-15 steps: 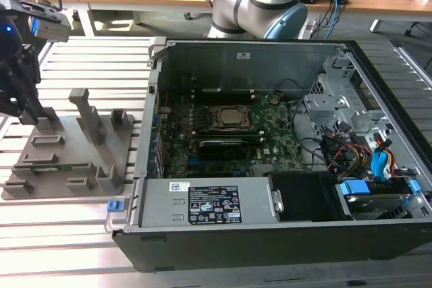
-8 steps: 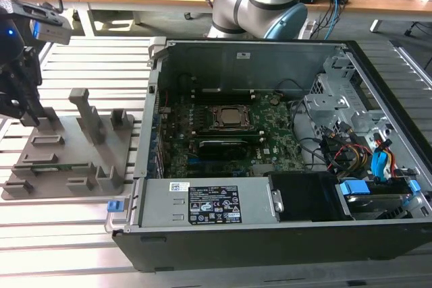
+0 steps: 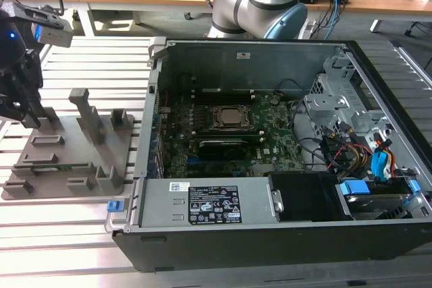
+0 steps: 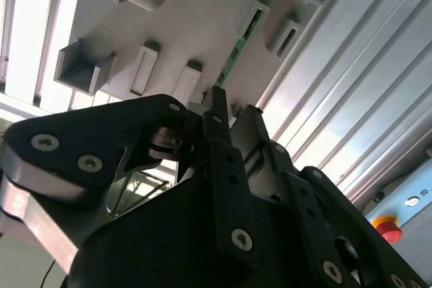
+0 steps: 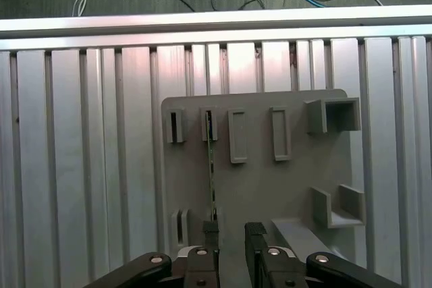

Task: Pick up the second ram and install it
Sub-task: 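Pick up the second ram and move it above second insertion slot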

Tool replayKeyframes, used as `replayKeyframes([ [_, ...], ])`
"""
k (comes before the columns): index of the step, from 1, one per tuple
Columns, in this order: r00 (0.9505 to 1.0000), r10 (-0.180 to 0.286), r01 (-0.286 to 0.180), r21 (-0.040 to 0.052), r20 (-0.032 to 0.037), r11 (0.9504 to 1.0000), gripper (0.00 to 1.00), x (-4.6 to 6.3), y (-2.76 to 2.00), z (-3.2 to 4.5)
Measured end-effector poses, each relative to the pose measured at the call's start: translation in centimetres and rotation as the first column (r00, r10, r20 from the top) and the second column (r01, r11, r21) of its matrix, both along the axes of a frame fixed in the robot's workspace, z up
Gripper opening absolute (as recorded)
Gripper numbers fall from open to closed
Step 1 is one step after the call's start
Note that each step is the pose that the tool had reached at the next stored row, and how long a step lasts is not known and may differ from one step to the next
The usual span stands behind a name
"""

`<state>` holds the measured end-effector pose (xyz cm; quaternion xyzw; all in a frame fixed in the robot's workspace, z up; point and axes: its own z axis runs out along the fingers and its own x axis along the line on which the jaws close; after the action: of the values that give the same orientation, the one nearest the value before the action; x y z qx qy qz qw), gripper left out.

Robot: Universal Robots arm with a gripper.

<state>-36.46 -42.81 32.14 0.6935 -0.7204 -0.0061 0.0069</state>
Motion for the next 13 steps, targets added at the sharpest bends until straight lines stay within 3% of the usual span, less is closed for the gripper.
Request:
replayKeyframes([
  [13,1.0,0.0,0.0,0.0,-0.0001,1.0,0.3,0.0,0.0,-1.08],
])
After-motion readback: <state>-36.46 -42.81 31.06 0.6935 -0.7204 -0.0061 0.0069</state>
